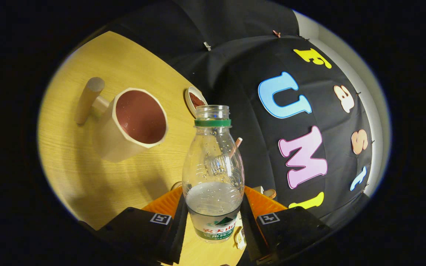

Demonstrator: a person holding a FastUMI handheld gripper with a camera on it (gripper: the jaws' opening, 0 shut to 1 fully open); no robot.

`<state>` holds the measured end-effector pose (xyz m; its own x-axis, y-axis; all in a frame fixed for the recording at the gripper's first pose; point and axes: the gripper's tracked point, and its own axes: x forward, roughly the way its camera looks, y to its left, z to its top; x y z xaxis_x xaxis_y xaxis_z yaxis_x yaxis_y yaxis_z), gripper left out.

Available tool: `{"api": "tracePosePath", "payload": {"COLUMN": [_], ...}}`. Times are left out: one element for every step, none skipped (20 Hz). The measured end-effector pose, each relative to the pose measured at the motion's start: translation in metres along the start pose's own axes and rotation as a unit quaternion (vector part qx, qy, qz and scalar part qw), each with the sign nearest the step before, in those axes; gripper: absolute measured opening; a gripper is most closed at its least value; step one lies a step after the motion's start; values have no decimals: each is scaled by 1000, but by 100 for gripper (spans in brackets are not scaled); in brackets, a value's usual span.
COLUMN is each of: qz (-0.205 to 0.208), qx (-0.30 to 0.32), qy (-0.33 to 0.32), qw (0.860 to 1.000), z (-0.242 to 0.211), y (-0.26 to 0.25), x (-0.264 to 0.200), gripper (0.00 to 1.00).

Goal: Take the bottle from table, then pour the juice into the cup, finally place the bottle on the coaster

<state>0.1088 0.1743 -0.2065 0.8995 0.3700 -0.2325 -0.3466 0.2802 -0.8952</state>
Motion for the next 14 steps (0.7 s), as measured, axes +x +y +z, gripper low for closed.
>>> {"api": "tracePosePath", "payload": {"qz": [0, 0, 1, 2, 3, 4, 5, 7, 8, 10, 12, 14, 16, 16], "qx": [-13, -26, -38, -49, -59, -68, -77, -87, -97, -109, -120, -131, -141, -149], "qy": [2, 2, 2, 2, 3, 4, 5, 6, 9, 10, 10, 9, 7, 4], "qw": [1000, 1000, 999, 999, 998, 998, 997, 996, 995, 994, 993, 991, 990, 989], "z": [1, 2, 2, 2, 1, 2, 2, 3, 2, 2, 2, 3, 5, 7], "y": [0, 1, 1, 1, 1, 2, 2, 3, 3, 4, 5, 7, 7, 6], "x": [0, 2, 2, 4, 4, 5, 4, 5, 5, 6, 5, 8, 8, 10], "gripper": [70, 70, 70, 70, 70, 70, 70, 70, 70, 70, 70, 70, 70, 70]}}
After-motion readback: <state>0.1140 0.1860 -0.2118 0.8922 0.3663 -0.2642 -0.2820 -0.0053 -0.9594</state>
